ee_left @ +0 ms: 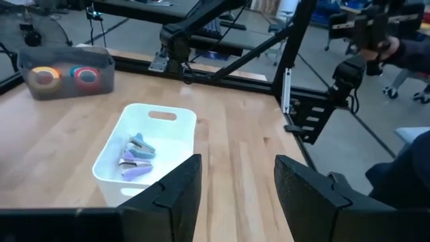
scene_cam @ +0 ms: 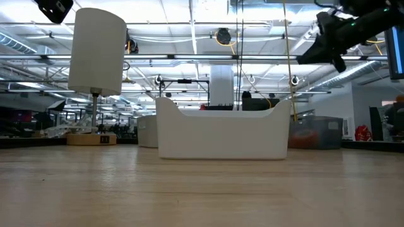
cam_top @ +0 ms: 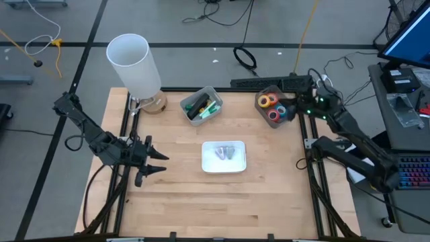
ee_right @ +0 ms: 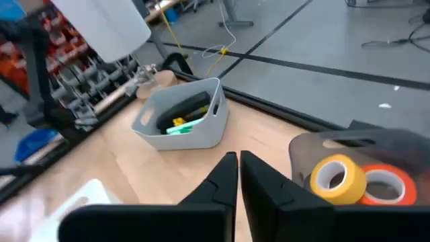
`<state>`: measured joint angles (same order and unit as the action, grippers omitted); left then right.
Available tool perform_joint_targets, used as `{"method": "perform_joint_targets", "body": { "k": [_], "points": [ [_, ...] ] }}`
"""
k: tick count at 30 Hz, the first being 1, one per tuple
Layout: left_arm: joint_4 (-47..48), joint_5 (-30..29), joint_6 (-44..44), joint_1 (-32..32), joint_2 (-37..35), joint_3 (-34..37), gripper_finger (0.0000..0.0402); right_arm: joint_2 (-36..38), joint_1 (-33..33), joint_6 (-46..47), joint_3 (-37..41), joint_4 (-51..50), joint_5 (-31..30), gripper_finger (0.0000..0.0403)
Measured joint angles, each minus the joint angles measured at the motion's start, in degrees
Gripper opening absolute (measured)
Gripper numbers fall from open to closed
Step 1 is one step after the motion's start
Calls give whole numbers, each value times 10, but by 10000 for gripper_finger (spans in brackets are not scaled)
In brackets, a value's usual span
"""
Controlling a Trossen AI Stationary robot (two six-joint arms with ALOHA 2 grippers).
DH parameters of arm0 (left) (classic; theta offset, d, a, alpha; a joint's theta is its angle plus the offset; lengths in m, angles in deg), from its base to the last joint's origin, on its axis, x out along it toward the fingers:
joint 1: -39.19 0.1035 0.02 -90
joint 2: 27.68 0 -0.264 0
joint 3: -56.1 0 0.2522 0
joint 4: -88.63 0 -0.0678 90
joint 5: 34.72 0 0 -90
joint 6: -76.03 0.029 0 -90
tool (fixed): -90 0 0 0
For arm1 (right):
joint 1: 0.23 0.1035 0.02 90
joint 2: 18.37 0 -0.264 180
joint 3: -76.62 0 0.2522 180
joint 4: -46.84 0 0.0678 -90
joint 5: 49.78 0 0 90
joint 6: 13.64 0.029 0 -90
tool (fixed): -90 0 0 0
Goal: Pick and place Stapler, Stapler remover, tape
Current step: Return to Home Position
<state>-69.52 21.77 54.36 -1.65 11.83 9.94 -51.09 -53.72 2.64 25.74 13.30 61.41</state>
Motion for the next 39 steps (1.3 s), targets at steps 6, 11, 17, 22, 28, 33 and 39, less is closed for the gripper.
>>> {"method": "perform_joint_targets", "body": {
  "k": [6,11,17,22,28,33,39],
  "points": [
    [8,-10,13,0,0,0,186,80,0,33,0,-70,-1,3],
    [11,-25,10,0,2,0,186,136,0,43,0,-115,-1,1],
    [-34,-40,18,25,25,0,186,178,14,47,9,-132,0,1],
    [-108,48,50,104,93,0,186,189,45,67,56,-71,-1,0],
    [-153,179,100,226,137,1,186,188,95,104,142,66,-34,0],
    [-81,232,100,311,70,1,186,178,127,107,154,82,-61,0],
    [4,257,106,326,-44,1,186,173,173,104,154,64,-85,0]
  ]
}}
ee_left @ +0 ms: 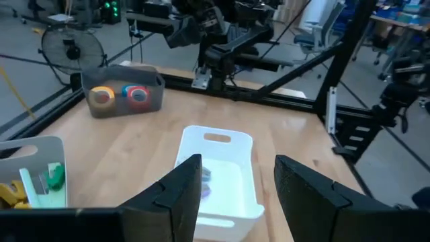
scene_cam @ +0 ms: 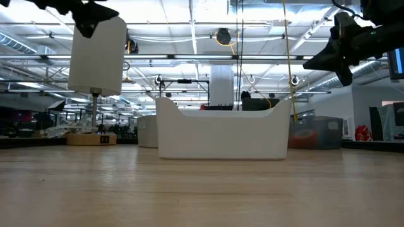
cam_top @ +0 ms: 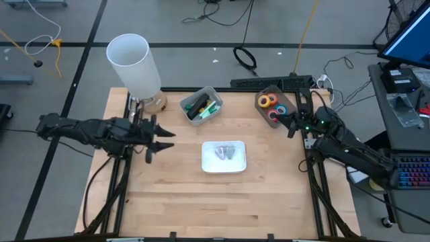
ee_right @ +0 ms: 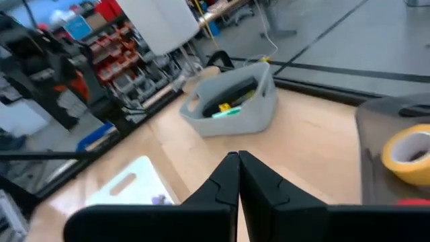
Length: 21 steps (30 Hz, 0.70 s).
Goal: Pick and place Stapler, Stapler remover, tape
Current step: Return to Home Position
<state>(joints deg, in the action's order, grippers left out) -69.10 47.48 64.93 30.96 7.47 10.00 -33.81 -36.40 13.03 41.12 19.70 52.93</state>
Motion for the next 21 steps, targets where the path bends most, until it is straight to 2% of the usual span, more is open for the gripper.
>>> {"method": "perform_joint_targets", "body": {
  "k": [3,7,13,21],
  "points": [
    [38,-6,-10,-19,-28,0,186,0,23,-4,0,-30,-33,0],
    [7,-52,-13,-54,-52,40,186,0,46,-8,0,-74,-68,0],
    [-70,-90,-39,-86,-107,131,186,1,63,-8,0,-79,-69,0],
    [-66,-94,-2,-93,-175,164,186,33,63,-24,-31,-143,-71,0]
  ]
}}
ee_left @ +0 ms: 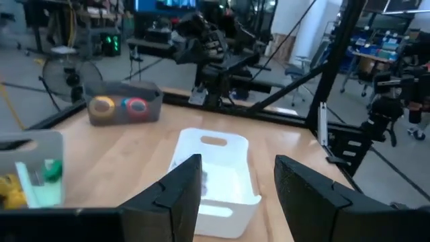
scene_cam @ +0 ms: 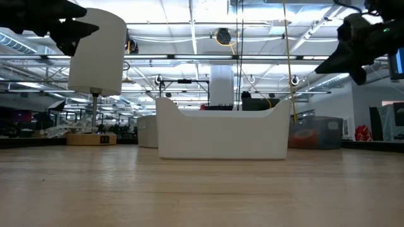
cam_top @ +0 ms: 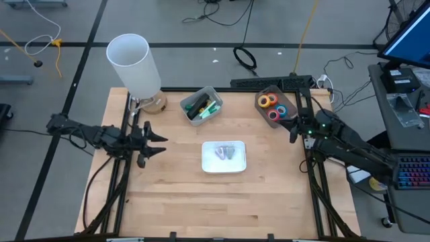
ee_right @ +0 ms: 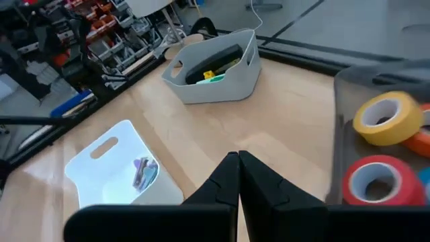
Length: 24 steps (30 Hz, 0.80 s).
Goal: Pick and place Stapler, Stapler remover, tape
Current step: Return to Home Position
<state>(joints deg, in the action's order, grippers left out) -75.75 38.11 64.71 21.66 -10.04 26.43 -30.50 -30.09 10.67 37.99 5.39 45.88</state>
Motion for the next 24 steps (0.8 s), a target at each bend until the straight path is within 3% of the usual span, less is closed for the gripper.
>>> {"method": "perform_joint_targets", "body": {
  "k": [8,19,24],
  "points": [
    [77,-12,-3,30,-54,1,186,58,0,-14,-20,-83,-41,0],
    [41,19,49,85,-57,1,186,103,0,26,22,-14,-36,0],
    [30,39,63,103,-57,1,186,103,0,27,89,102,-25,0]
  ]
}}
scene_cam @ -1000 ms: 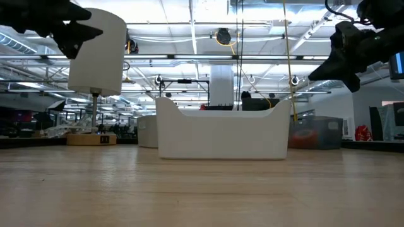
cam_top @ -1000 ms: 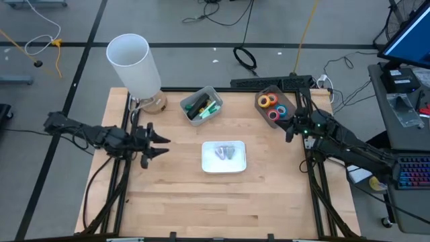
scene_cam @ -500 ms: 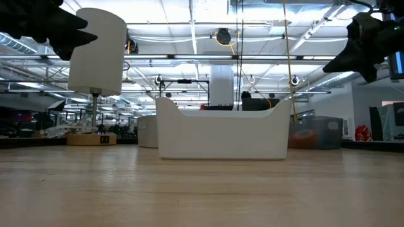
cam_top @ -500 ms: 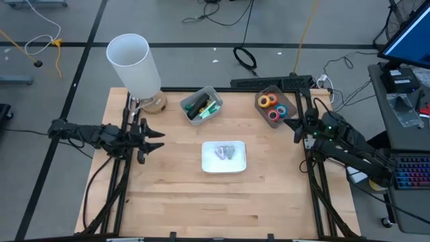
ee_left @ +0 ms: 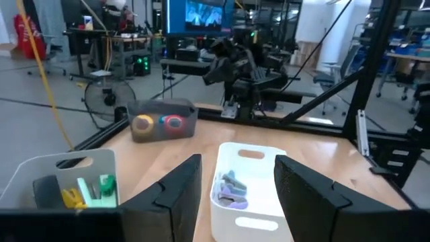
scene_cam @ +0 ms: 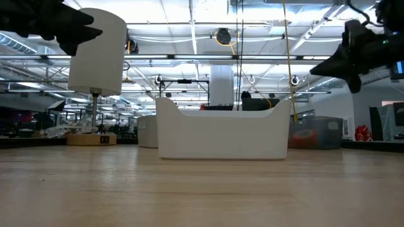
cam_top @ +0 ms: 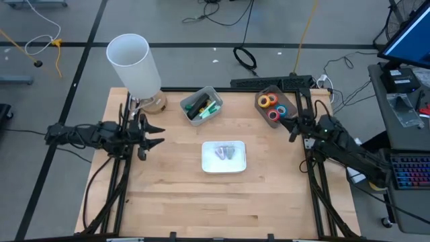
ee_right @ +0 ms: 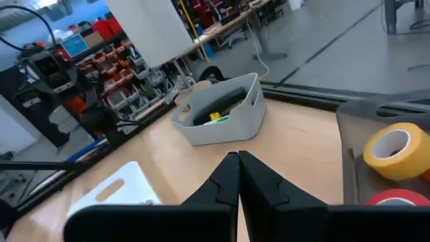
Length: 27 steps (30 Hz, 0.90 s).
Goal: Pick and place Stapler, Stapler remover, tape
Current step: Return to Home Position
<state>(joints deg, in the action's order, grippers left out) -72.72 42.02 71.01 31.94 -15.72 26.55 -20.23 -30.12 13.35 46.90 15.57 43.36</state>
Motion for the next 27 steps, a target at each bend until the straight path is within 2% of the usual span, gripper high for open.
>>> {"method": "perform_joint_targets", "body": {
  "k": [4,10,13,18,21,27],
  "points": [
    [-44,24,-2,9,0,27,186,0,0,12,36,18,-17,0],
    [-112,26,-38,26,0,98,186,0,0,56,48,-42,-45,0],
    [-114,26,-52,39,0,108,186,0,0,80,48,-51,-29,0],
    [-116,48,-44,65,0,108,186,-1,31,115,48,2,12,0],
    [-116,60,-43,83,0,108,186,-2,74,127,48,7,-28,0],
    [-117,105,-40,121,0,108,186,-25,165,107,48,2,-164,0]
  ]
}}
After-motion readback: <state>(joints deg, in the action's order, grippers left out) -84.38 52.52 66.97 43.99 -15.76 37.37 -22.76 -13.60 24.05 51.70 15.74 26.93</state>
